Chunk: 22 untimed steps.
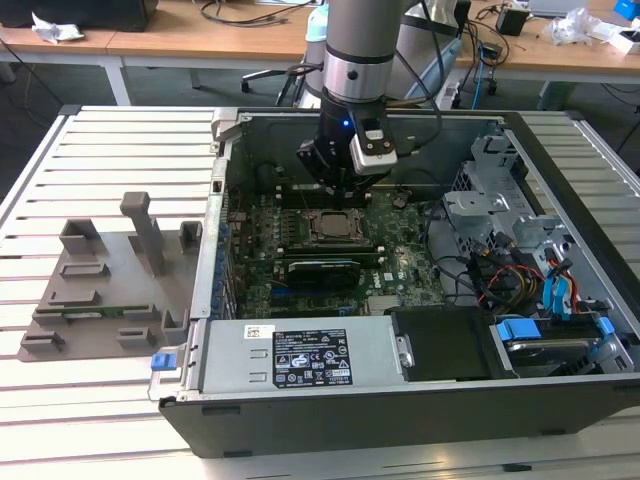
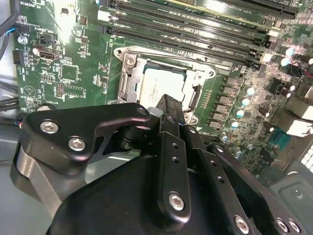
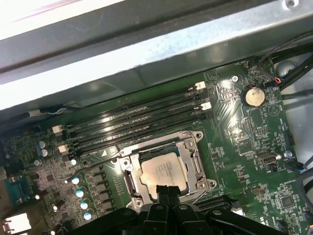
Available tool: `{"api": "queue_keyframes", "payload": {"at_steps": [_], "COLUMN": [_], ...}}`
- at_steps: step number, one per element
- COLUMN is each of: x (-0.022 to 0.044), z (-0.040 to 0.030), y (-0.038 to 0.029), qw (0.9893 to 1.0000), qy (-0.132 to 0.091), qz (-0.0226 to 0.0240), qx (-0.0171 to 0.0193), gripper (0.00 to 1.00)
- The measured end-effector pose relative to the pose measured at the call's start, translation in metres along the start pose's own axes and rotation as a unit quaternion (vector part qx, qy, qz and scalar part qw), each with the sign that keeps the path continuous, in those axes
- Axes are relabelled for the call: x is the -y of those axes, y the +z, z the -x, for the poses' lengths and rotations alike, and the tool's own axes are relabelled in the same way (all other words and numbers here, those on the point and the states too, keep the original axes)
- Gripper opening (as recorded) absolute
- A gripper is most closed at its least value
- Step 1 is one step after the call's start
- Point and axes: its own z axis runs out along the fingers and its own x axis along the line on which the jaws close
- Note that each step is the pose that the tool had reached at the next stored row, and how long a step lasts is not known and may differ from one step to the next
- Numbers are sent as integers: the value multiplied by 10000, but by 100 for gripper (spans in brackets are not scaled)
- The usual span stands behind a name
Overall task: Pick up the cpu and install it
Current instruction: 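Install the first cpu locking lever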
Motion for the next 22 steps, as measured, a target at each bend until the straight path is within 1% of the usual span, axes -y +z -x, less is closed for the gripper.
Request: {"api": "queue_keyframes", "payload": {"at_steps": [1,4,6,10,12,17,18,19,20,21,22], "x": [0,0,0,0,0,0,0,0,0,-1,1], "z": [0,0,0,0,0,0,0,0,0,0,0], "y": [0,0,0,0,0,0,-1,0,-1,1,-1], "qw": [10000,9998,9995,9988,9985,9972,9969,9967,9963,9943,9920], "qy": [-75,-205,-330,-482,-552,-750,-781,-813,-851,-1059,-1262], "qz": [0,0,0,-1,0,3,14,49,74,81,94], "qx": [5,13,20,29,34,45,44,38,35,45,53], "gripper": [11,11,11,11,11,11,11,11,11,11,11]}}
